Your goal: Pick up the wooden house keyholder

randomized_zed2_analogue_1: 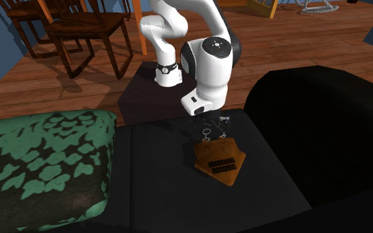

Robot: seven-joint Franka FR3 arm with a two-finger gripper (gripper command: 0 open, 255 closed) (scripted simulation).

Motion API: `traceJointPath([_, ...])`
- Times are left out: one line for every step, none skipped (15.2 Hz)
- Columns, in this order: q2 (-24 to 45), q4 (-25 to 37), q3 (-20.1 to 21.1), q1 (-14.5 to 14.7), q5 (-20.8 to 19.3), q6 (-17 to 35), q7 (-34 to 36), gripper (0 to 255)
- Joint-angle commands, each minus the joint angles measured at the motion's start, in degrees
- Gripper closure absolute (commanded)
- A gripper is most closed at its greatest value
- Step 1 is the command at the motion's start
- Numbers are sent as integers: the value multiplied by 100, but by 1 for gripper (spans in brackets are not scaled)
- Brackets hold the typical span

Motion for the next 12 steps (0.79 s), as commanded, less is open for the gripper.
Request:
traceJointPath([20, -4, -5, 1, -9, 26, 2, 255])
traceJointPath([19, -3, -5, 1, -8, 24, 2, 255])
traceJointPath([17, -4, -4, 1, -7, 23, 1, 255])
traceJointPath([18, -4, -4, 1, -8, 23, 2, 255])
traceJointPath([17, -5, -4, 1, -7, 24, 1, 255])
traceJointPath([16, -6, -4, 1, -7, 24, 2, 255])
traceJointPath([16, -5, -4, 1, -7, 24, 2, 255])
traceJointPath([15, -7, -4, 1, -7, 24, 1, 255])
traceJointPath([14, -7, -4, 1, -7, 23, 1, 255])
traceJointPath([23, -5, -4, 5, -10, 30, 7, 255])
traceJointPath([-24, 12, 5, -3, 10, -33, -4, 255])
traceJointPath([-71, 30, 15, -10, 30, -95, -15, 255])
